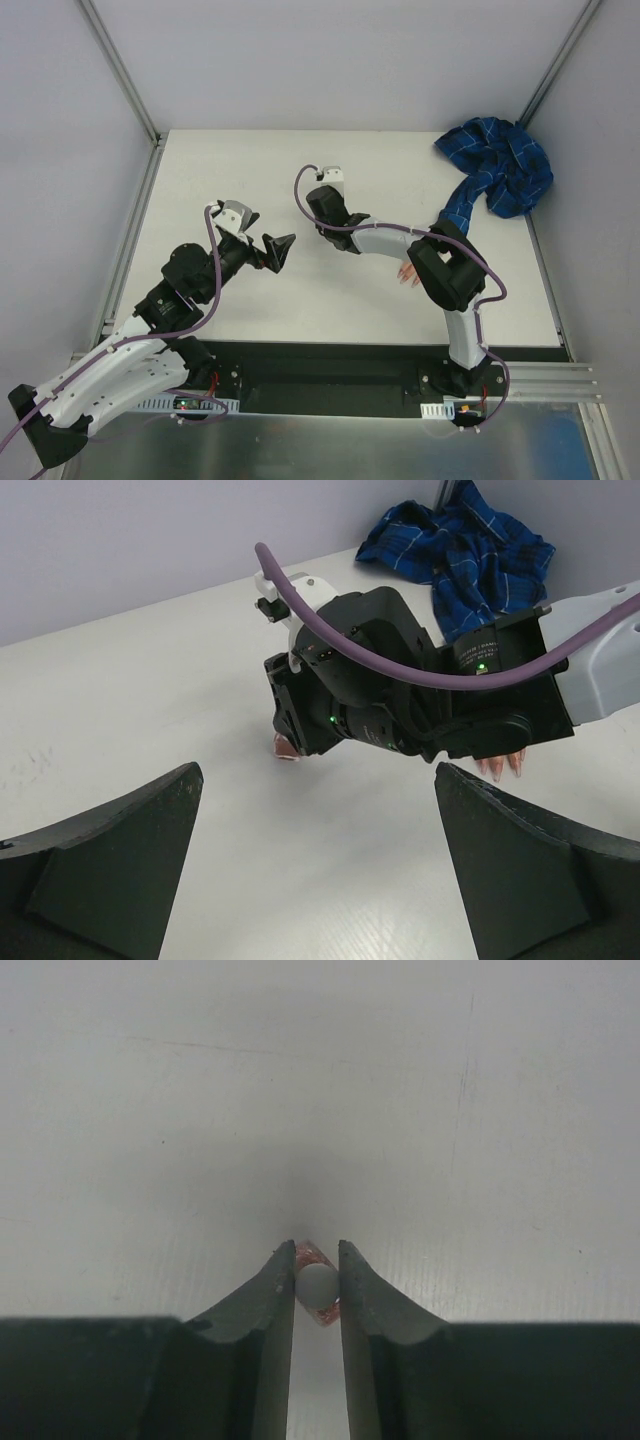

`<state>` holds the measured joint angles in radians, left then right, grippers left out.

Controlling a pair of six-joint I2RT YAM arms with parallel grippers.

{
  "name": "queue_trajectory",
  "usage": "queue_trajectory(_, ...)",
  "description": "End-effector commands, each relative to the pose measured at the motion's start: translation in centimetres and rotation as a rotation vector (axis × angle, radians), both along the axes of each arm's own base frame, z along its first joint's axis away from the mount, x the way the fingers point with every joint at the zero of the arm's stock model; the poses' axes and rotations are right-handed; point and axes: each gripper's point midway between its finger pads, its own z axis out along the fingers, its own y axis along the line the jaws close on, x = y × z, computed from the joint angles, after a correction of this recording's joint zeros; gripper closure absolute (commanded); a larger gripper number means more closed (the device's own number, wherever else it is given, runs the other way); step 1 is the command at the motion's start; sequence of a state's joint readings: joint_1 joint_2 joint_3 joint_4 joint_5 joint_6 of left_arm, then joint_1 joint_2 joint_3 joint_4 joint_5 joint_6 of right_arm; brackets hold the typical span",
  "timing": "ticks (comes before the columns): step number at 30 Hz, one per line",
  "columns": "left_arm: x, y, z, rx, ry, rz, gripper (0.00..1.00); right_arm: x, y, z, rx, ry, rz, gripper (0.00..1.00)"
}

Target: Paint the nails

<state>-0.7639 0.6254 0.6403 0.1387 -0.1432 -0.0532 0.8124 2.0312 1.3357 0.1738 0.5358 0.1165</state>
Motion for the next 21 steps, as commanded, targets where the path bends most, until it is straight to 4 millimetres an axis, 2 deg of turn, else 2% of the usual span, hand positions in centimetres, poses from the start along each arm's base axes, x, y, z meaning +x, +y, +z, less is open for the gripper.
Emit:
queue_trajectory(1,0.5,0.7,1.3,-0.043,-0.036,0.045,0.01,0.4,1.0,1.5,0.017,-0.028,-0.001,0.71)
queue_trajectory(2,0.5,0.8,1.4,-0.045,-0.037,0.047,0.01,0.4,1.0,1.7,0.016,-0.033,-0.001,0.66)
queue_trajectory(6,0.6,0.9,1.4,-0.043,-0.038,0.051,0.01,0.2,1.4,2.6,0.027,-0.031,0.027,0.56)
queue_trajectory(9,0.5,1.0,1.7,-0.045,-0.046,0.052,0.01,0.1,2.1,3.9,0.044,-0.031,0.069,0.49)
queue_trajectory(12,0.4,1.5,2.3,-0.058,-0.064,0.059,0.01,-0.3,2.0,5.1,0.048,-0.033,0.095,0.44)
queue_trajectory(13,0.4,1.9,2.6,-0.061,-0.074,0.070,0.01,-0.5,2.0,6.2,0.057,-0.048,0.101,0.42)
queue_trajectory(15,0.5,2.3,2.7,-0.065,-0.080,0.084,0.01,-1.0,1.5,6.5,0.051,-0.049,0.110,0.38)
queue_trajectory(17,0.7,2.9,3.0,-0.070,-0.087,0.107,0.01,-1.8,0.9,7.8,0.060,-0.057,0.122,0.34)
queue_trajectory(18,0.8,3.1,3.0,-0.070,-0.088,0.115,0.01,-2.6,0.3,6.9,0.046,-0.036,0.130,0.34)
queue_trajectory(19,0.9,3.4,3.0,-0.076,-0.086,0.124,0.01,-3.0,-0.3,8.1,0.064,-0.052,0.129,0.32)
queue_trajectory(21,1.2,3.8,2.9,-0.086,-0.078,0.141,0.01,-3.9,-1.1,8.2,0.077,-0.052,0.127,0.30)
